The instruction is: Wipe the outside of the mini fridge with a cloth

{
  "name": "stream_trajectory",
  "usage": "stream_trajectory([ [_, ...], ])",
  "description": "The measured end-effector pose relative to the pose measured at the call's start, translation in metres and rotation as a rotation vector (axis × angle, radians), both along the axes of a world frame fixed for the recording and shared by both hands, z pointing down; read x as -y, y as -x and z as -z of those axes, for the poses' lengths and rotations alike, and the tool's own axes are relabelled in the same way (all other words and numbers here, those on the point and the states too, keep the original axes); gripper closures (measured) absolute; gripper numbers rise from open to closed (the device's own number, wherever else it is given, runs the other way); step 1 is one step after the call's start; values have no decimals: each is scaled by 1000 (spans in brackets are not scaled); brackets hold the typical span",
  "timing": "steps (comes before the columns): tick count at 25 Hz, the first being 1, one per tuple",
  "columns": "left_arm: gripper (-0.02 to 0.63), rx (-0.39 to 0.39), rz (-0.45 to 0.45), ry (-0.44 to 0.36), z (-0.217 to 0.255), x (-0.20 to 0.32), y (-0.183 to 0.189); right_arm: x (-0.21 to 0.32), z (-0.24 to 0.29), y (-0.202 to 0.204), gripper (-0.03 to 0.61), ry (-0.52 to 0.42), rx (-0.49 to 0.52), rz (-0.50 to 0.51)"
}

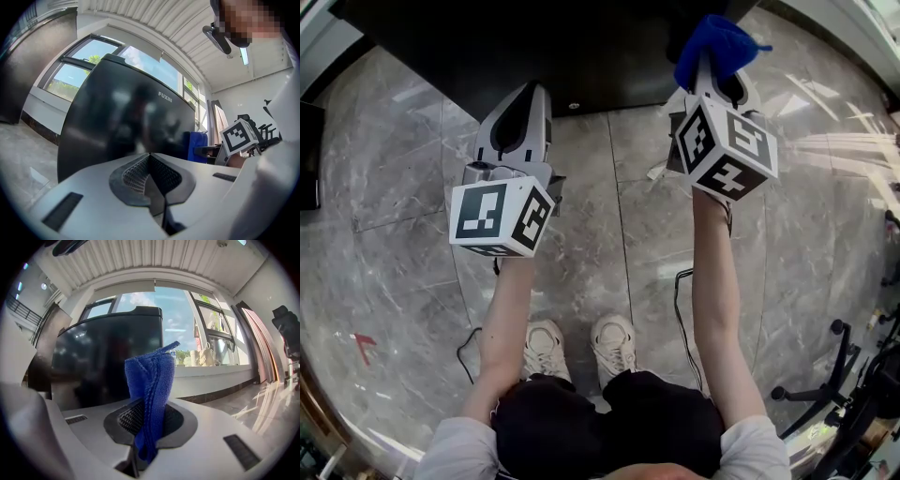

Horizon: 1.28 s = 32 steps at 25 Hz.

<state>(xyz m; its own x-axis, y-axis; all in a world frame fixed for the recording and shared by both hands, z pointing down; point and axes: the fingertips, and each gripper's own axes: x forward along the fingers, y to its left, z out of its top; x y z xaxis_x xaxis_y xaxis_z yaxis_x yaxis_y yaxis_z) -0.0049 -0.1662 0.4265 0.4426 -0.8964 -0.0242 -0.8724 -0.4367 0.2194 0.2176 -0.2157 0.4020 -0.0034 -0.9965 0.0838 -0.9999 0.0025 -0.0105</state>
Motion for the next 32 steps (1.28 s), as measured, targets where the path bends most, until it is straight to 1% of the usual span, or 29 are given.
stream_trajectory([
  [15, 609, -7, 50, 4, 0, 2, 28, 4, 0, -33, 506, 6, 5, -115],
  [18, 609, -6, 57, 1, -2, 3, 32, 2, 0, -33, 506, 2, 5, -121],
  [20, 609, -4, 64, 6, -9, 5, 37, -4, -2, -28, 506, -3, 32, -108],
  [24, 609, 10, 98, 52, -37, 5, 49, -23, -19, 1, 506, 19, 132, -23],
  [28, 609, 63, 139, 61, -48, 5, 64, -32, -35, 63, 506, 69, 137, 114],
  [32, 609, 69, 190, 57, -46, 4, 87, -37, -41, 125, 506, 86, 126, 249],
])
